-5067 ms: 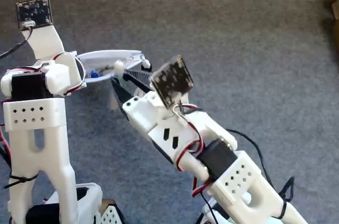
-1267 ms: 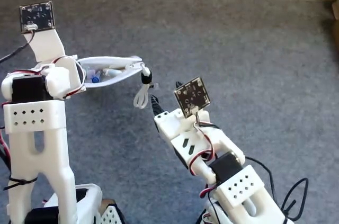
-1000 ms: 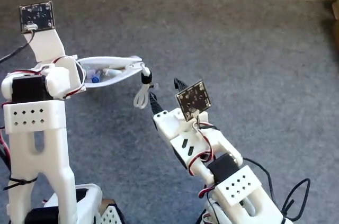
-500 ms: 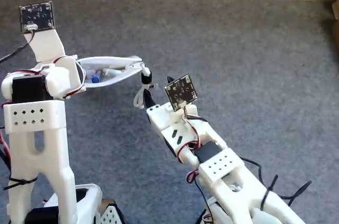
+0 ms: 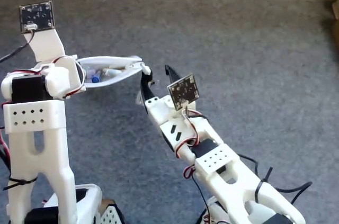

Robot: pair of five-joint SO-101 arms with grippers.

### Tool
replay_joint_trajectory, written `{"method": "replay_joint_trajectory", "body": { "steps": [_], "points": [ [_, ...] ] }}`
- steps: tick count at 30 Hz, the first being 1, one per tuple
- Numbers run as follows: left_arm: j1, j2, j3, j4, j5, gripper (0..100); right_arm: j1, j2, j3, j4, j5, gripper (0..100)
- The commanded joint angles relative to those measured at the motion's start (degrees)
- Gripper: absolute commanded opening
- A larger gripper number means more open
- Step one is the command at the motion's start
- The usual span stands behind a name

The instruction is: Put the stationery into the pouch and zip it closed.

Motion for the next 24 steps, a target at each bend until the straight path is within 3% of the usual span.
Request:
{"method": "replay_joint_trajectory", "body": {
  "steps": [1, 13, 16, 24],
  "points": [
    [-0.7, 0.5, 0.7, -1.2, 0.1, 1, -0.7, 0.7, -3.7, -3.6, 0.0, 23.5],
    [-0.7, 0.5, 0.7, -1.2, -0.2, 1, -3.2, 1.6, -3.8, -4.6, 0.3, 23.5],
    [-0.7, 0.5, 0.7, -1.2, -0.2, 1, -4.1, 2.0, -3.8, -4.6, 4.3, 23.2],
    [-0.7, 0.5, 0.7, -1.1, -0.2, 1, -4.7, 1.9, -3.8, -4.6, 5.7, 14.2]
  ]
}}
